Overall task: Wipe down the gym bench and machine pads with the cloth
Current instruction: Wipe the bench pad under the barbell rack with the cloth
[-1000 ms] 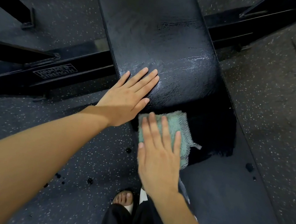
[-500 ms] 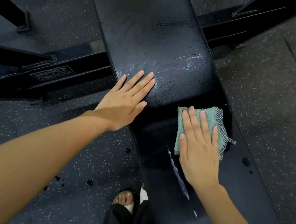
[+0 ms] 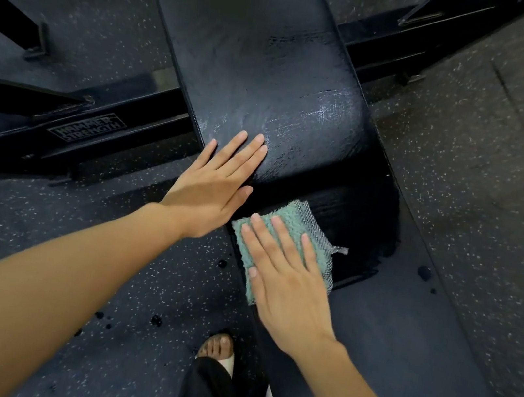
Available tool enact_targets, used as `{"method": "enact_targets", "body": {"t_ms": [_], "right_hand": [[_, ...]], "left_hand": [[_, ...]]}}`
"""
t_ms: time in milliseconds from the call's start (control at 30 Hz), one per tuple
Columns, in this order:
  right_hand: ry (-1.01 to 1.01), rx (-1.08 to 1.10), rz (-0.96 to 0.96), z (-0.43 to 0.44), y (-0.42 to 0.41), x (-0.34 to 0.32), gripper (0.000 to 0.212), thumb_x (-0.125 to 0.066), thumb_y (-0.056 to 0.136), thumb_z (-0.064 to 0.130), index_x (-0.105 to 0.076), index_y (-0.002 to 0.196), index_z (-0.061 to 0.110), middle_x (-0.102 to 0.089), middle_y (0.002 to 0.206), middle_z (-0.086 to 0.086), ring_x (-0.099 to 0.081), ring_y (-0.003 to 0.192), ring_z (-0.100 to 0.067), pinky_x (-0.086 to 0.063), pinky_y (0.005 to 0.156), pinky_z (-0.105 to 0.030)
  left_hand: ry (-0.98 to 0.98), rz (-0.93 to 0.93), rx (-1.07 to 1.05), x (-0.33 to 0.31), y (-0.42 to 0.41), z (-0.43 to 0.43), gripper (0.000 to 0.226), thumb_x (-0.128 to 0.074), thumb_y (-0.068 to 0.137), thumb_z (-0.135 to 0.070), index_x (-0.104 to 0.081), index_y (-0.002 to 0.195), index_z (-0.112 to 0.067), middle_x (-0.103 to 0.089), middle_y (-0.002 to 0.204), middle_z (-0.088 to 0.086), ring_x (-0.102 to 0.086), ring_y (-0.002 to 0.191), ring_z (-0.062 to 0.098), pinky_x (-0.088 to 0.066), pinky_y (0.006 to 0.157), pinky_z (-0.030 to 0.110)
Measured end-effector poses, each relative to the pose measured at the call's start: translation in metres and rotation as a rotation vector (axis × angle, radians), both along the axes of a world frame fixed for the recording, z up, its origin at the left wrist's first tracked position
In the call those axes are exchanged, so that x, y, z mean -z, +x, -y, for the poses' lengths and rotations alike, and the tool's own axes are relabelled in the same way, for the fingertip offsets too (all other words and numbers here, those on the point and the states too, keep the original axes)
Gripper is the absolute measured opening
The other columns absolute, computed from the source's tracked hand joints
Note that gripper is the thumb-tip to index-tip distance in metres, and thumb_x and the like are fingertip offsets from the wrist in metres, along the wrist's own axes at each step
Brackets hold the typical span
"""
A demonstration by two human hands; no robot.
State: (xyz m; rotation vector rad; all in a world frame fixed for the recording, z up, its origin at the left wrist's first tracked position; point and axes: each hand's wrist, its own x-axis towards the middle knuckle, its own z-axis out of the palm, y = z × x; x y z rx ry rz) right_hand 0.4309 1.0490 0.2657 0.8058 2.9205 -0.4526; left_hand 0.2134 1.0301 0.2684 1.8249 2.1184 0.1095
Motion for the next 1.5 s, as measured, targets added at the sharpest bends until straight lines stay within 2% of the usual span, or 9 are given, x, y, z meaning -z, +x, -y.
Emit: {"method": "enact_targets", "body": {"t_ms": [133, 300, 467, 667, 833, 1033, 1200, 1333, 1500], "right_hand": [[0.014, 0.073, 0.024, -0.038, 0.026, 0.002, 0.057, -0.027, 0.1, 0.03, -0.025, 0.156, 0.025, -0.021, 0.163, 0.008, -0.016, 0.151, -0.016, -0.011, 0.121, -0.044], [-0.049, 0.236, 0.03, -0.07, 0.049, 0.0, 0.056, -0.016, 0.102, 0.033, -0.013, 0.158, 0.027, -0.007, 0.165, 0.012, 0.003, 0.152, -0.011, -0.004, 0.123, -0.045], [-0.031, 0.363, -0.012, -0.032, 0.025, -0.003, 0.058, -0.022, 0.1, 0.032, -0.019, 0.158, 0.023, -0.012, 0.165, 0.008, -0.004, 0.153, -0.018, -0.005, 0.122, -0.049], [-0.022, 0.03, 0.012, 0.03, 0.016, -0.003, 0.058, -0.028, 0.1, 0.033, -0.026, 0.156, 0.023, -0.02, 0.164, 0.007, -0.015, 0.152, -0.019, -0.012, 0.119, -0.049], [-0.019, -0.117, 0.022, 0.001, 0.037, -0.002, 0.056, -0.027, 0.101, 0.033, -0.028, 0.156, 0.023, -0.022, 0.163, 0.008, -0.018, 0.151, -0.015, -0.016, 0.118, -0.044], [-0.022, 0.094, 0.043, -0.05, 0.065, 0.001, 0.056, -0.022, 0.102, 0.033, -0.017, 0.158, 0.026, -0.012, 0.165, 0.01, -0.006, 0.153, -0.013, -0.009, 0.122, -0.045], [-0.01, 0.315, 0.03, -0.031, 0.047, -0.003, 0.058, -0.022, 0.101, 0.032, -0.018, 0.158, 0.022, -0.011, 0.165, 0.007, -0.005, 0.153, -0.018, -0.007, 0.121, -0.049], [-0.017, 0.134, 0.026, 0.006, 0.042, -0.004, 0.059, -0.027, 0.1, 0.031, -0.021, 0.157, 0.021, -0.014, 0.165, 0.005, -0.009, 0.153, -0.021, -0.012, 0.12, -0.052], [0.002, -0.153, 0.031, 0.0, 0.064, -0.003, 0.056, -0.027, 0.101, 0.032, -0.025, 0.156, 0.022, -0.019, 0.164, 0.007, -0.017, 0.151, -0.016, -0.017, 0.117, -0.046]], "left_hand": [[0.002, -0.003, -0.025, 0.001, 0.004, 0.001, 0.063, -0.011, 0.101, -0.043, -0.005, 0.159, -0.02, 0.003, 0.166, -0.009, 0.014, 0.151, 0.011, 0.009, 0.122, 0.035], [-0.01, -0.022, -0.048, -0.002, 0.012, 0.001, 0.065, -0.007, 0.099, -0.044, -0.004, 0.159, -0.02, 0.003, 0.166, -0.008, 0.014, 0.15, 0.012, 0.009, 0.122, 0.035], [-0.02, -0.054, -0.059, -0.002, 0.021, 0.002, 0.066, -0.006, 0.098, -0.043, -0.004, 0.159, -0.019, 0.005, 0.166, -0.008, 0.012, 0.151, 0.014, 0.008, 0.122, 0.036], [-0.039, -0.067, -0.044, -0.003, 0.027, 0.003, 0.066, -0.007, 0.097, -0.042, -0.006, 0.158, -0.018, 0.001, 0.166, -0.006, 0.008, 0.153, 0.017, 0.002, 0.122, 0.04], [-0.047, -0.056, -0.017, -0.002, 0.035, 0.006, 0.066, -0.007, 0.098, -0.042, -0.007, 0.159, -0.016, 0.003, 0.166, -0.006, 0.009, 0.153, 0.019, 0.003, 0.121, 0.041], [-0.045, -0.072, -0.005, 0.001, 0.041, 0.011, 0.063, -0.006, 0.1, -0.042, -0.001, 0.158, -0.017, 0.007, 0.166, -0.006, 0.014, 0.152, 0.017, 0.008, 0.121, 0.039], [-0.026, -0.073, 0.008, 0.003, 0.044, 0.013, 0.063, -0.008, 0.101, -0.041, -0.004, 0.158, -0.016, 0.004, 0.166, -0.004, 0.009, 0.153, 0.018, 0.005, 0.122, 0.04], [-0.007, -0.1, 0.06, 0.006, 0.044, 0.014, 0.06, -0.014, 0.103, -0.039, -0.008, 0.158, -0.015, -0.002, 0.166, -0.002, 0.003, 0.153, 0.018, -0.001, 0.123, 0.042], [0.007, -0.111, 0.131, 0.005, 0.039, 0.014, 0.059, -0.016, 0.104, -0.038, -0.01, 0.158, -0.015, -0.003, 0.166, -0.002, 0.002, 0.153, 0.017, -0.003, 0.123, 0.04]]}}
